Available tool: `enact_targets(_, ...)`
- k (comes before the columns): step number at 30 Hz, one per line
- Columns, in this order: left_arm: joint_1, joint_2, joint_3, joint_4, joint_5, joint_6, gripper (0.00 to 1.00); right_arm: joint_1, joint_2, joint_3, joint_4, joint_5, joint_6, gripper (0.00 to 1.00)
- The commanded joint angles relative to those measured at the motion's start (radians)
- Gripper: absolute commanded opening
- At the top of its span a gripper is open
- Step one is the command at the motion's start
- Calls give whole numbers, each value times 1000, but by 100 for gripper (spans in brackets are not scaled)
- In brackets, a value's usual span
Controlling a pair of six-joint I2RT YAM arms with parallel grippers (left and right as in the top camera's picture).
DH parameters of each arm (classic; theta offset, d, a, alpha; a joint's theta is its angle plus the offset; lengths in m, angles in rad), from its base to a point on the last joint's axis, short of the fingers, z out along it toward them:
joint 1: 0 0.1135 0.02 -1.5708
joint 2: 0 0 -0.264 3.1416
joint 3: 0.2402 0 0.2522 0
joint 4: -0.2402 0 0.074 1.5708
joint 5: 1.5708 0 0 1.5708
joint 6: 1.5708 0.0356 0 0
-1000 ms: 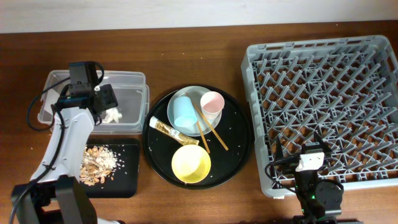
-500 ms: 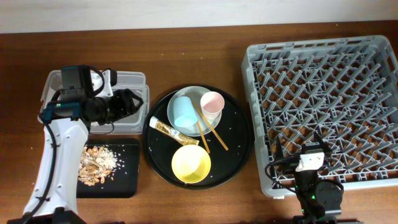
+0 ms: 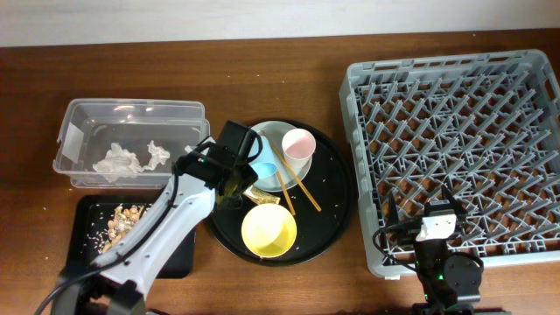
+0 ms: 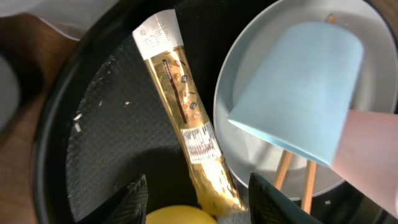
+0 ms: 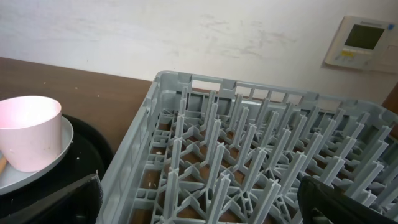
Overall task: Sort waste into correct bins and load items into the dishwasher rack
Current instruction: 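Grasp the Nescafe sachet with the left gripper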
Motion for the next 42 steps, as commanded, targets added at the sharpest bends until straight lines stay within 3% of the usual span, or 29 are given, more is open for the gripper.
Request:
enact_targets(1, -2, 76, -18, 20, 11, -20, 52, -3, -6, -6, -4, -2, -3, 98)
enact_targets(10, -2, 241, -18, 100, 41, -19, 50, -3, -6, -6, -4, -2, -3, 98)
enact_targets(13, -2, 266, -18, 107, 41, -19, 40, -3, -6, -6, -4, -2, -3, 98)
enact_targets(16, -2, 266, -17, 105, 42, 16, 18, -3, -6, -6, -4, -2, -3, 98)
enact_targets(18, -2, 261, -17, 90, 42, 19, 16, -3, -6, -6, -4, -2, -3, 98)
enact_targets(31, -2, -66, -15, 49, 33, 98, 16, -3, -6, -6, -4, -2, -3, 98)
enact_targets(34, 0, -226, -15, 50, -67, 98, 16, -3, -6, -6, -4, -2, -3, 98)
enact_targets(36, 57, -291, -15, 61, -124, 98, 16, -3, -6, -6, -4, -2, -3, 98)
enact_targets(42, 472, -249, -15, 180, -64, 98, 16, -3, -6, -6, -4, -2, -3, 98)
